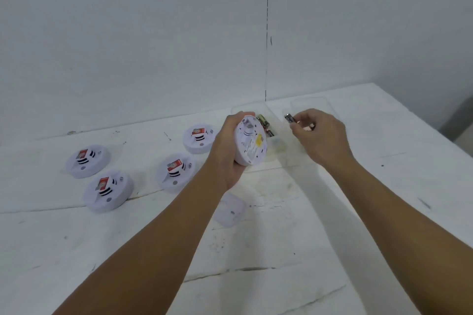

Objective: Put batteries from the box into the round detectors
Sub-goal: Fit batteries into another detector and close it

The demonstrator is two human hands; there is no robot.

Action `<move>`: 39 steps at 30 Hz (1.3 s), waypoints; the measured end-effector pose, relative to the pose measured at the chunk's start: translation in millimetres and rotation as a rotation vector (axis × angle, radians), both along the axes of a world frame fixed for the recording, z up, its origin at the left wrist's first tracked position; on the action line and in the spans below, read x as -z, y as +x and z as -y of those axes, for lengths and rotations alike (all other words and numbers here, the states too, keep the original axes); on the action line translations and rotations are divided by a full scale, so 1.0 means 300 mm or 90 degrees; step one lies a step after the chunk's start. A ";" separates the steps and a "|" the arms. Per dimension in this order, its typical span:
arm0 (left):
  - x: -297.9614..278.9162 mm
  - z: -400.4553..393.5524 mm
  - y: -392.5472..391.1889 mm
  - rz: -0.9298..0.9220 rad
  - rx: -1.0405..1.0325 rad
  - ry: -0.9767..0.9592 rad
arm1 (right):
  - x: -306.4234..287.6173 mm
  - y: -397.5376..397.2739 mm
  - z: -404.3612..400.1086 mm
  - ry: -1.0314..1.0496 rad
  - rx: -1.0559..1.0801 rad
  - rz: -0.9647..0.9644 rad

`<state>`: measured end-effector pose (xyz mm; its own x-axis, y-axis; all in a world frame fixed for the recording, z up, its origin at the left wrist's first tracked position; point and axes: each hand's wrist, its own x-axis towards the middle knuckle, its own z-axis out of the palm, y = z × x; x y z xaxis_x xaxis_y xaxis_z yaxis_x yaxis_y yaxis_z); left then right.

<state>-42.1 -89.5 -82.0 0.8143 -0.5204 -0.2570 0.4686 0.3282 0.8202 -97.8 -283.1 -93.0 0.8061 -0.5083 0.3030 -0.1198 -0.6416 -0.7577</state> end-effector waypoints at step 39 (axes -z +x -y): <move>0.039 0.028 0.063 -0.018 -0.084 -0.056 | 0.039 0.127 0.220 -0.082 -0.055 -0.117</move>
<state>-23.2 -97.8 -93.8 0.8700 -0.4316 -0.2386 0.4393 0.4586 0.7725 -59.8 -349.2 -104.8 0.8924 -0.4016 0.2057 -0.1883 -0.7458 -0.6389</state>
